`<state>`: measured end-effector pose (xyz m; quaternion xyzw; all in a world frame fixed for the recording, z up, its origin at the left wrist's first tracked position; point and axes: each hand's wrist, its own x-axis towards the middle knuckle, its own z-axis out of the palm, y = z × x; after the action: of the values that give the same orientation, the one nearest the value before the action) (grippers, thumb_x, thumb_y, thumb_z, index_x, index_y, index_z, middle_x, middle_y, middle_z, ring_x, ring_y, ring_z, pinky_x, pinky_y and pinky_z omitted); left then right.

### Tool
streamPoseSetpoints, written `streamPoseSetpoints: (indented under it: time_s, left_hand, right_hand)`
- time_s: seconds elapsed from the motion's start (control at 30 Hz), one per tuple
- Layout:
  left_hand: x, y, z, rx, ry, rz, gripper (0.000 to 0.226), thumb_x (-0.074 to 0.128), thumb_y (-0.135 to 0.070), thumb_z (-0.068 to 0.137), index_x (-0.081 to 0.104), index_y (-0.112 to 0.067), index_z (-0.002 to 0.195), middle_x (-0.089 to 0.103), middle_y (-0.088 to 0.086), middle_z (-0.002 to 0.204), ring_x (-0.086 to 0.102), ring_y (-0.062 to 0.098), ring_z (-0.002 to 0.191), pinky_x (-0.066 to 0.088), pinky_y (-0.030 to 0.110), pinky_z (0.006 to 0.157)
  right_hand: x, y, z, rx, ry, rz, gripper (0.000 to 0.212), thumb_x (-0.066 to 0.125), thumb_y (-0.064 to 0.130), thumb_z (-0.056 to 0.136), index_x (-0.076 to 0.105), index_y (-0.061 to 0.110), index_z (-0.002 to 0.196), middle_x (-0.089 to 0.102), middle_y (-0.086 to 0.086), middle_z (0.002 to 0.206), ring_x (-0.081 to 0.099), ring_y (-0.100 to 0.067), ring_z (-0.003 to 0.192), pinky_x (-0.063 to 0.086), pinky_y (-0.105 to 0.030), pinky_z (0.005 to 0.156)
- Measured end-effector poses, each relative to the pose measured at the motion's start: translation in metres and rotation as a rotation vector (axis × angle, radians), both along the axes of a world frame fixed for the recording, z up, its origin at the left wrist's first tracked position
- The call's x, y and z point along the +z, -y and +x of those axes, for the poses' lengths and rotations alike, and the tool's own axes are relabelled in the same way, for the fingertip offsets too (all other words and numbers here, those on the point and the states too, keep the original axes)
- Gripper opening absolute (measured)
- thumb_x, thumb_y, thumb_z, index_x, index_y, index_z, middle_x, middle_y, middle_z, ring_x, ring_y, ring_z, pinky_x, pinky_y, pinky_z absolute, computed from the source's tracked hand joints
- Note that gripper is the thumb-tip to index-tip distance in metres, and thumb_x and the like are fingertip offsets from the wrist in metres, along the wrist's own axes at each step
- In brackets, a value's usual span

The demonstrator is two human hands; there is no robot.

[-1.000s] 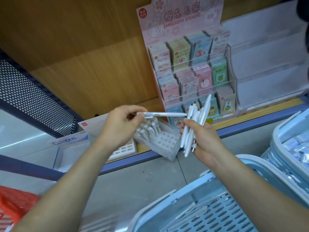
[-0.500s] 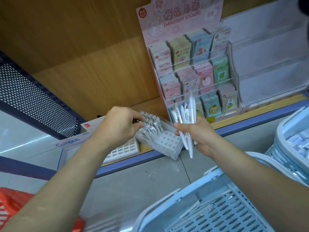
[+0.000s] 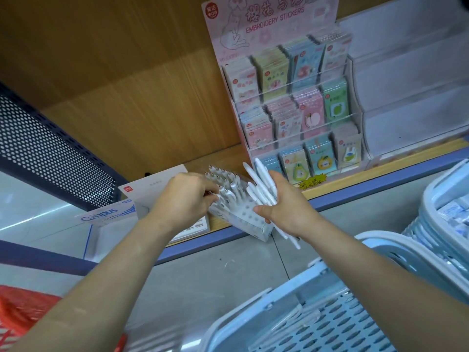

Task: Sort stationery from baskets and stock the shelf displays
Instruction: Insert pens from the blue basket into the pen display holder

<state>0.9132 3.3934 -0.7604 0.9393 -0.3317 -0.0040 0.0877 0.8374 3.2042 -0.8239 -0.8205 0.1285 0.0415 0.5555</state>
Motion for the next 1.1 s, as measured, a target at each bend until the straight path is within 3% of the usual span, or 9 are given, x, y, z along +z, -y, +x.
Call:
streamPoseSetpoints:
  time_s: [0.2,0.37,0.57,0.7,0.77,0.83,0.93,1.0,1.1]
  left_hand:
    - [-0.019,0.001,0.000,-0.065,-0.057,0.070,0.014,0.062,-0.014,0.093,0.074,-0.009,0.090,0.069,0.006,0.089,0.064,0.027,0.085,0.052,0.039,0.076]
    - [-0.023,0.016,-0.003,0.118,-0.018,0.041,0.017,0.060,-0.031,0.094,0.072,-0.019,0.099,0.073,0.001,0.093,0.064,0.023,0.089,0.051,0.034,0.078]
    - [-0.032,0.017,-0.003,0.172,0.048,0.008,0.012,0.067,-0.034,0.088,0.075,-0.025,0.091,0.070,-0.005,0.091,0.057,0.020,0.092,0.049,0.031,0.076]
    - [-0.026,0.018,-0.003,0.237,0.034,0.096,0.015,0.067,-0.039,0.086,0.074,-0.027,0.092,0.066,-0.004,0.094,0.058,0.018,0.090,0.047,0.028,0.073]
    - [-0.020,0.020,-0.008,0.300,0.004,-0.044,0.016,0.066,-0.041,0.087,0.073,-0.026,0.089,0.068,-0.009,0.087,0.061,0.012,0.082,0.047,0.025,0.070]
    - [-0.017,0.026,-0.012,0.407,-0.203,-0.372,0.018,0.066,-0.039,0.088,0.073,-0.023,0.091,0.069,-0.012,0.082,0.062,0.007,0.075,0.049,0.024,0.067]
    - [-0.015,0.039,-0.016,0.525,-0.744,-0.787,0.025,0.073,-0.032,0.086,0.070,-0.010,0.098,0.070,0.000,0.081,0.062,0.010,0.067,0.051,0.026,0.061]
    - [-0.014,0.043,-0.018,0.523,-0.930,-0.886,0.011,0.074,-0.022,0.085,0.071,-0.013,0.079,0.066,0.002,0.071,0.060,0.011,0.065,0.052,0.025,0.063]
    - [-0.015,0.045,-0.021,0.518,-0.998,-0.974,0.020,0.074,-0.017,0.083,0.071,-0.016,0.063,0.061,0.001,0.064,0.056,0.013,0.064,0.052,0.025,0.067]
  right_hand:
    - [0.003,0.000,-0.001,0.015,0.025,-0.169,0.070,0.077,0.021,0.081,0.039,0.020,0.140,0.059,-0.004,0.117,0.059,-0.026,0.101,0.052,-0.041,0.088]
    - [0.004,0.000,0.000,-0.032,0.010,-0.202,0.048,0.079,0.023,0.079,0.054,0.015,0.118,0.063,-0.004,0.103,0.061,-0.025,0.091,0.052,-0.037,0.080]
    - [0.004,0.002,0.000,-0.077,0.008,-0.081,0.047,0.082,0.022,0.076,0.061,0.016,0.117,0.067,-0.002,0.100,0.064,-0.021,0.089,0.054,-0.037,0.081]
    - [0.005,0.001,-0.001,-0.085,0.022,0.046,0.050,0.085,0.019,0.072,0.061,0.019,0.115,0.069,0.000,0.096,0.068,-0.020,0.086,0.058,-0.042,0.080]
    - [0.007,0.002,-0.001,-0.075,0.036,0.134,0.050,0.085,0.016,0.072,0.060,0.019,0.116,0.070,0.001,0.094,0.068,-0.018,0.083,0.059,-0.038,0.077]
    - [0.011,0.003,-0.001,-0.069,0.053,0.244,0.046,0.084,0.011,0.074,0.061,0.019,0.113,0.070,0.001,0.092,0.069,-0.017,0.080,0.059,-0.032,0.073]
    - [0.014,0.003,-0.002,-0.057,0.057,0.405,0.041,0.082,0.005,0.075,0.064,0.018,0.110,0.072,-0.001,0.090,0.070,-0.014,0.078,0.059,-0.030,0.071]
    - [0.015,0.003,-0.003,-0.055,0.062,0.472,0.040,0.080,0.004,0.076,0.065,0.016,0.111,0.073,0.002,0.089,0.070,-0.011,0.078,0.059,-0.029,0.070]
    - [0.013,0.003,-0.002,-0.068,0.053,0.503,0.038,0.079,0.010,0.079,0.064,0.017,0.112,0.073,0.005,0.088,0.070,-0.011,0.082,0.059,-0.031,0.076]
